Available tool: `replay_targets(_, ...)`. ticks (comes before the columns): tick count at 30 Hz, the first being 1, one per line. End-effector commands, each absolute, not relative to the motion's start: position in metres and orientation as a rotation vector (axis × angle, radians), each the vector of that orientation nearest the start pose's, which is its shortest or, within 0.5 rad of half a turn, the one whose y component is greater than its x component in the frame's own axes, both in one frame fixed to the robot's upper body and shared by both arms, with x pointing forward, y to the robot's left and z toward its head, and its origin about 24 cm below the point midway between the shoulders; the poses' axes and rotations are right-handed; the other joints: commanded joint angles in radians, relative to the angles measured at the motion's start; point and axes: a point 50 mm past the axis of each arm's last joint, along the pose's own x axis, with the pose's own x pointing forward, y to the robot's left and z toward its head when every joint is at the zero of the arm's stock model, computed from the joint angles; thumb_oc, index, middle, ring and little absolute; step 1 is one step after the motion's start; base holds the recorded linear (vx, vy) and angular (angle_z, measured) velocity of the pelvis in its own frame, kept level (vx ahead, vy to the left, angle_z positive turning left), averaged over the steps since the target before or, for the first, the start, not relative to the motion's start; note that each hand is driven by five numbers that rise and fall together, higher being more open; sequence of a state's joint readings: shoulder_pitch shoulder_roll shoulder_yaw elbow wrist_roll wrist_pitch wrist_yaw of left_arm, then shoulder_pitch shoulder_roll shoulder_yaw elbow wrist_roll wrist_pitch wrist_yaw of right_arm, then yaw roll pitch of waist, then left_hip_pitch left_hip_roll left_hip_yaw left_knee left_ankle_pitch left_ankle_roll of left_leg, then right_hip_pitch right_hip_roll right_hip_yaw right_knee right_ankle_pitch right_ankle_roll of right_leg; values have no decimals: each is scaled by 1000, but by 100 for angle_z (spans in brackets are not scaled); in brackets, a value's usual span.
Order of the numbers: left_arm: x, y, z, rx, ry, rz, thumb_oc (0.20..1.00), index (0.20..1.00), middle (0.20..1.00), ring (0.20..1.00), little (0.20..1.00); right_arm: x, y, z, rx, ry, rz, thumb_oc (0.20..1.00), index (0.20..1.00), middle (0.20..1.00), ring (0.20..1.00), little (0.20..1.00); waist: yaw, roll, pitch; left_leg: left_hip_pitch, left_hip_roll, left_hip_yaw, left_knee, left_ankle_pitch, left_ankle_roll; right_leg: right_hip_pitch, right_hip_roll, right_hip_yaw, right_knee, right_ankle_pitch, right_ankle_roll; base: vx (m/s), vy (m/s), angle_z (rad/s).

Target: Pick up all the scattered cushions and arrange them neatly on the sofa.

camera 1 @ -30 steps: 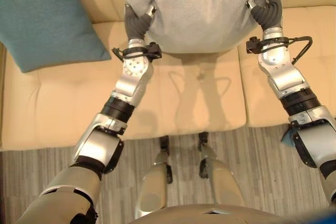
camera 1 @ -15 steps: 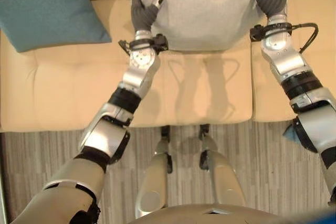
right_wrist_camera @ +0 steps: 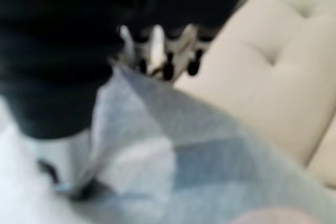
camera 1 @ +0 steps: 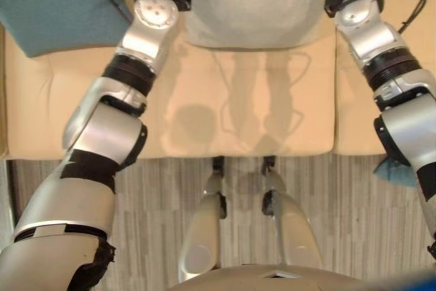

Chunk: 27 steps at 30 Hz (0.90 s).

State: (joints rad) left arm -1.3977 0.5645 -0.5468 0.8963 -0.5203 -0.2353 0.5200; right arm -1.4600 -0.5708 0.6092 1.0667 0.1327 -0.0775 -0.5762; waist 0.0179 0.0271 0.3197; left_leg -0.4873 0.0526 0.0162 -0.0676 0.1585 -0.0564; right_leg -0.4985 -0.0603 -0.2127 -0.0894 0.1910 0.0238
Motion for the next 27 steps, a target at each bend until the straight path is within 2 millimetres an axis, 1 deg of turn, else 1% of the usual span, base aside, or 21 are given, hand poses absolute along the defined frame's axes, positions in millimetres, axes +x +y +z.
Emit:
replay_targets(1, 376, 177, 398, 139, -892, 339, 1000, 1000, 1000, 1000, 1000, 396, -185, 379, -664, -719, -543, 1000, 1000, 1000, 1000, 1000, 18, -17, -17, 64, -2, -34, -14, 9, -56, 18, -38, -2, 158, -118, 107, 23, 13, 11)
replay_targets(4, 378, 194, 391, 143, -857, 364, 1000, 1000, 1000, 1000, 1000, 393, -209, 381, -704, -686, -592, 1000, 1000, 1000, 1000, 1000, 18, -22, -20, 76, -3, -36, -14, 5, -56, 32, -38, -2, 158, -119, 105, 12, 10, 8)
replay_targets(6, 379, 199, 385, 146, -844, 368, 1000, 1000, 1000, 1000, 1000, 391, -217, 382, -726, -681, -608, 1000, 1000, 1000, 1000, 1000, 18, -25, -22, 82, -4, -33, -14, 3, -55, 38, -38, -4, 154, -116, 105, 2, 15, 10)
replay_targets(10, 379, 217, 375, 186, -817, 396, 1000, 1000, 1000, 1000, 1000, 385, -234, 384, -738, -678, -641, 1000, 1000, 1000, 1000, 1000, 15, -34, -25, 94, -2, -29, -13, 0, -54, 52, -35, 0, 146, -113, 105, 4, 6, 4)
replay_targets(12, 379, 222, 366, 179, -804, 394, 1000, 1000, 1000, 1000, 1000, 383, -243, 380, -736, -673, -657, 1000, 1000, 1000, 1000, 1000, 14, -36, -25, 99, -2, -26, -14, -2, -54, 56, -33, 3, 142, -112, 105, 4, 2, -2)
replay_targets(14, 374, 224, 357, 182, -823, 370, 1000, 1000, 1000, 1000, 1000, 381, -245, 377, -733, -693, -636, 1000, 1000, 1000, 1000, 1000, 12, -39, -27, 108, -2, -24, -15, -4, -55, 66, -31, 4, 138, -112, 105, 12, 13, -6)
replay_targets(16, 370, 222, 340, 180, -823, 313, 1000, 1000, 1000, 1000, 1000, 378, -244, 370, -730, -721, -591, 1000, 1000, 1000, 1000, 1000, 10, -40, -32, 116, -3, -22, -17, -2, -53, 73, -29, 5, 137, -110, 103, 20, 18, -4)
replay_targets(17, 368, 221, 329, 167, -819, 285, 1000, 1000, 1000, 1000, 1000, 376, -245, 361, -726, -720, -562, 1000, 1000, 1000, 1000, 1000, 7, -41, -35, 123, -2, -21, -16, -5, -52, 80, -28, 8, 139, -114, 102, 51, 4, -5)
replay_targets(18, 365, 219, 311, 150, -797, 246, 1000, 1000, 1000, 1000, 1000, 375, -247, 346, -721, -715, -531, 1000, 1000, 1000, 1000, 1000, 5, -42, -38, 143, -1, -19, -15, -16, -52, 95, -27, 10, 144, -125, 100, 61, 4, -6)
replay_targets(19, 360, 221, 301, 146, -790, 230, 1000, 1000, 1000, 1000, 1000, 371, -250, 338, -726, -719, -510, 1000, 1000, 1000, 1000, 1000, 1, -43, -43, 148, -1, -18, -17, -15, -50, 99, -27, 9, 144, -124, 98, 39, 5, -4)
replay_targets(20, 360, 221, 301, 146, -790, 230, 1000, 1000, 1000, 1000, 1000, 371, -250, 338, -726, -719, -510, 1000, 1000, 1000, 1000, 1000, 1, -43, -43, 148, -1, -18, -17, -15, -50, 99, -27, 9, 144, -124, 98, 103, 26, -6)
replay_targets(21, 342, 225, 245, 99, -696, 156, 1000, 1000, 1000, 1000, 1000, 357, -263, 275, -642, -644, -421, 1000, 1000, 1000, 1000, 1000, -11, -42, -58, 198, 1, -12, -17, -36, -45, 145, -27, 12, 152, -144, 95, 129, 19, -9)
replay_targets(22, 332, 228, 231, 136, -674, 129, 1000, 1000, 1000, 1000, 1000, 350, -267, 256, -598, -622, -406, 1000, 1000, 1000, 1000, 1000, -10, -44, -60, 221, 1, -10, -15, -48, -44, 169, -25, 15, 154, -154, 96, 122, 21, -13)
replay_targets(23, 332, 228, 230, 138, -672, 128, 1000, 1000, 1000, 1000, 1000, 349, -267, 255, -597, -619, -406, 1000, 1000, 1000, 1000, 1000, -9, -45, -64, 218, 0, -10, -17, -44, -43, 167, -25, 15, 151, -149, 95, 71, 10, -8)
replay_targets(24, 320, 230, 208, 140, -623, 97, 1000, 1000, 1000, 1000, 1000, 341, -271, 227, -575, -565, -366, 1000, 1000, 1000, 1000, 1000, -12, -45, -67, 243, 1, -6, -14, -51, -42, 192, -25, 14, 150, -157, 95, 72, 7, -6)
replay_targets(25, 310, 233, 190, 128, -581, 88, 1000, 1000, 1000, 1000, 1000, 332, -275, 207, -553, -525, -363, 1000, 1000, 1000, 1000, 1000, -15, -45, -71, 257, 2, -2, -11, -56, -41, 210, -26, 13, 147, -162, 94, 145, -6, -5)
replay_targets(26, 294, 236, 157, 92, -490, 89, 1000, 1000, 1000, 1000, 1000, 316, -285, 170, -535, -428, -360, 1000, 1000, 1000, 1000, 1000, -19, -47, -82, 289, -2, 2, -7, -68, -39, 246, -26, 8, 137, -172, 94, 121, -21, -11)
replay_targets(27, 286, 234, 138, 82, -433, 77, 1000, 1000, 1000, 1000, 1000, 308, -283, 147, -485, -373, -343, 1000, 1000, 1000, 1000, 1000, -20, -46, -89, 302, -3, 3, -4, -71, -38, 264, -25, 5, 128, -174, 96, 108, -22, -9)
